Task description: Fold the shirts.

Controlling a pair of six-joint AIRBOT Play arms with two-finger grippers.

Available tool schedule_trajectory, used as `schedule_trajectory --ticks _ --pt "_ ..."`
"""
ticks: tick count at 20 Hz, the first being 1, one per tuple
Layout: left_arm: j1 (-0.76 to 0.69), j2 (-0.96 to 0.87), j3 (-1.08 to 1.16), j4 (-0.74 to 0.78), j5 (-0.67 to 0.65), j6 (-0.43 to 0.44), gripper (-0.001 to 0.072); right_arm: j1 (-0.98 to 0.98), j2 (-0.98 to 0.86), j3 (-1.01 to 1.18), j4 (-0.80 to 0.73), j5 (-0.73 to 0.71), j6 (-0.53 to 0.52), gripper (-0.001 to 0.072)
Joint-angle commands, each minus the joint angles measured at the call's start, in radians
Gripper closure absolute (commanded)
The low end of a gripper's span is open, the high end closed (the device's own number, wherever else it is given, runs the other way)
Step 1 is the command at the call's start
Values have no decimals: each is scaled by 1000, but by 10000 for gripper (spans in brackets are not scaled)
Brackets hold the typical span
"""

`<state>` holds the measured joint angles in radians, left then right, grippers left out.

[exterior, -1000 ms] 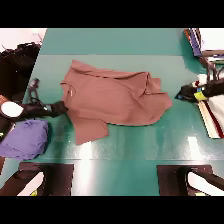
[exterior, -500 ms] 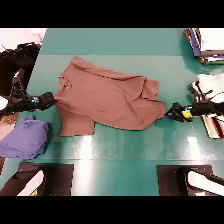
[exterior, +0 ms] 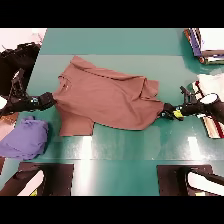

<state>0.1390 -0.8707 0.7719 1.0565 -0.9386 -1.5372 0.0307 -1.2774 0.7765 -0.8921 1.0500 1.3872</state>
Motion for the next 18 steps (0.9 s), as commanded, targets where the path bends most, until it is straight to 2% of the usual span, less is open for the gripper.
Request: schedule_trajectory --ticks 1,7,12,15,18 --pt "1 8 111 3 -90 10 682 -19 108 84 0 18 -5 692" --pt "1 55 752 3 -228 46 682 -127 385 572 -2 34 -5 692" --pt "1 55 1252 2 -248 45 682 -222 505 852 -2 36 -5 692" --pt "1 55 1403 2 -214 43 683 -311 529 964 -2 76 -5 693" --pt "1 55 1379 6 -203 41 683 -417 484 1095 2 180 -3 693"
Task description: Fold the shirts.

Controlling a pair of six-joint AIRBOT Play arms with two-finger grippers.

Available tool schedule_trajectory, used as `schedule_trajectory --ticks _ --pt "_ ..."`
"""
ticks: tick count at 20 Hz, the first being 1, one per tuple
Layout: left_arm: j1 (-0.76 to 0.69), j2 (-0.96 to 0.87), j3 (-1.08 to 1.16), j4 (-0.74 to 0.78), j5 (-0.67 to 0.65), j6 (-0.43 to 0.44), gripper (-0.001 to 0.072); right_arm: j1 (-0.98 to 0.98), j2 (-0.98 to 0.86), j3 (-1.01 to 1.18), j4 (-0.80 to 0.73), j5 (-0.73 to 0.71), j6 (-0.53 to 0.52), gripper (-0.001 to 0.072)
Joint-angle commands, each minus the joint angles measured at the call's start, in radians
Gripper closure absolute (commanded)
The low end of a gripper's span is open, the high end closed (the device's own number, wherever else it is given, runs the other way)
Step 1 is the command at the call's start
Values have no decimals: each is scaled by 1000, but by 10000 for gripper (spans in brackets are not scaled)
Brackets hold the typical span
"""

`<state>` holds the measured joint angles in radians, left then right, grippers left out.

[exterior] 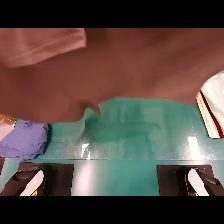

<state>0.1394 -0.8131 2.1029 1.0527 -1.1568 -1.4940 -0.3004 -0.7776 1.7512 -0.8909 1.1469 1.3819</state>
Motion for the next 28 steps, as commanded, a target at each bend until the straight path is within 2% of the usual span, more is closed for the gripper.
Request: schedule_trajectory --ticks 1,5,9,13,15,17,19,22,25,28 --pt "1 -2 3 11 17 -2 683 -111 -47 161 1 125 12 693" --pt "0 -67 -239 10 -5 -25 683 -118 -212 233 8 275 86 693" --pt "0 -238 -392 7 -69 -24 682 5 -384 42 -6 349 110 693" --pt "-32 -473 -467 3 -72 -13 682 188 -577 -170 -211 277 149 693" --pt "-69 -603 -467 3 -36 34 682 245 -686 -216 -235 185 155 693" --pt "-91 -718 -467 3 69 66 682 270 -799 -183 -235 104 155 693" --pt "-89 -796 -467 3 182 61 682 276 -899 -94 -233 58 154 693" --pt "-87 -838 -467 4 251 63 682 276 -992 53 -234 39 153 693" --pt "-87 -838 -467 10 181 63 682 275 -1027 142 -237 83 128 693" --pt "-90 -840 -469 81 24 63 682 278 -1025 122 -280 174 115 693"
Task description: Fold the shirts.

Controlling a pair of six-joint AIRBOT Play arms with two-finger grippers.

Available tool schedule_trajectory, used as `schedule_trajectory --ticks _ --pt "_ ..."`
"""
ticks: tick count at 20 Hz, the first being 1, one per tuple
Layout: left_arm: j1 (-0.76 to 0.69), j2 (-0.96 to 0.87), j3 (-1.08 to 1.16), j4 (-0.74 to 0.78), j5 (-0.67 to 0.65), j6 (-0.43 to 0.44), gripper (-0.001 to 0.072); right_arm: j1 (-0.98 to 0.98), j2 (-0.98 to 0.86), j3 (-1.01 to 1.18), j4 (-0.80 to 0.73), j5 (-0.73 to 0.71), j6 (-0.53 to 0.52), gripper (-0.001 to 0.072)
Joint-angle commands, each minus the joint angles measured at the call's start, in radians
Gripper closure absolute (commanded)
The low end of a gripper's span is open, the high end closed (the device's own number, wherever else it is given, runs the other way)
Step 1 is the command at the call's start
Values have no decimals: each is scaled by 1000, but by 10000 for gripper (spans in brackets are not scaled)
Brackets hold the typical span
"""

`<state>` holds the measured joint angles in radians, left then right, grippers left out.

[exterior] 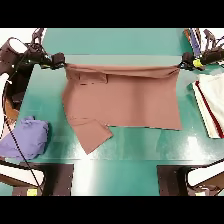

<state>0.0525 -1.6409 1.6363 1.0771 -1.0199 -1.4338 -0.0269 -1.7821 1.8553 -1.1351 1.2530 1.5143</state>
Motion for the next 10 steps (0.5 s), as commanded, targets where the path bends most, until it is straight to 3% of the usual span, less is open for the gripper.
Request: schedule_trajectory --ticks 1,9,10 --pt "-3 -13 -14 62 -139 3 682 6 -16 -13 -55 87 -17 693" --pt "-3 -13 -243 66 -47 1 681 6 -12 -237 -63 100 -16 692" --pt "-3 -13 -244 67 -49 -6 649 6 -10 -236 -61 100 -16 685"
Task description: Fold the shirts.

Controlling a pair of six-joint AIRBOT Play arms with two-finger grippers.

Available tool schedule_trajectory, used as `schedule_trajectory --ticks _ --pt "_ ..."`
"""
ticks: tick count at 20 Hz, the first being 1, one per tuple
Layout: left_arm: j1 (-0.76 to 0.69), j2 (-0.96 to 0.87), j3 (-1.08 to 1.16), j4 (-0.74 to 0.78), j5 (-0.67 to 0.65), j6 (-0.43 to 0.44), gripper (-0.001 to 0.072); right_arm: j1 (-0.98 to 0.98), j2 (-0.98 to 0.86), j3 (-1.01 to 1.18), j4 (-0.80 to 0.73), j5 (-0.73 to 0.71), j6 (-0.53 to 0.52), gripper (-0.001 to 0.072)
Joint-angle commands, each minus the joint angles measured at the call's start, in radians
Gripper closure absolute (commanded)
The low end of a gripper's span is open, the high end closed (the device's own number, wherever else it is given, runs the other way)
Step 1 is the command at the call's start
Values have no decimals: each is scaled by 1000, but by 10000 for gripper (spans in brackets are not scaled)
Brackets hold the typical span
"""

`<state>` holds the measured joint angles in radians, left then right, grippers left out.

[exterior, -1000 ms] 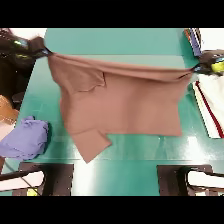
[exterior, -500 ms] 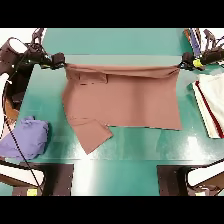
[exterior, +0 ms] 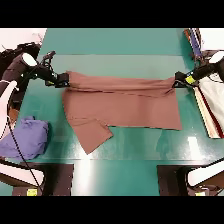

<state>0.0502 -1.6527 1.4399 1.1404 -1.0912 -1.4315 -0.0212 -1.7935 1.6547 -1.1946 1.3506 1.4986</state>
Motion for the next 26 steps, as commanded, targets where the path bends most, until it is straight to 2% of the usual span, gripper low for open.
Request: schedule_trajectory --ticks 1,2,5,8,12,15,18,23,25,26 --pt "0 1 -47 2 16 -10 337 0 2 -24 -3 10 0 513" --pt "2 6 -40 3 -10 -17 97 1 2 -3 -3 30 0 310" --pt "21 85 -48 62 -89 -20 99 -21 37 64 -37 130 -15 304" --pt "21 262 -174 168 -137 -39 99 -47 169 -16 -71 133 -18 304" --pt "20 506 -504 89 -142 -62 99 -60 369 -229 -70 60 -18 304" --pt "20 631 -750 -24 -85 -64 99 -60 472 -357 -53 -3 -17 304" --pt "20 659 -903 -152 -27 -47 99 -60 542 -446 -53 -41 -17 304" --pt "13 658 -996 -272 98 -8 99 -60 599 -497 -54 -41 -17 304" --pt "-53 658 -998 -293 166 15 104 -60 610 -497 -54 -41 -17 304" --pt "-102 658 -997 -297 209 15 225 -60 615 -497 -55 -35 -17 304"
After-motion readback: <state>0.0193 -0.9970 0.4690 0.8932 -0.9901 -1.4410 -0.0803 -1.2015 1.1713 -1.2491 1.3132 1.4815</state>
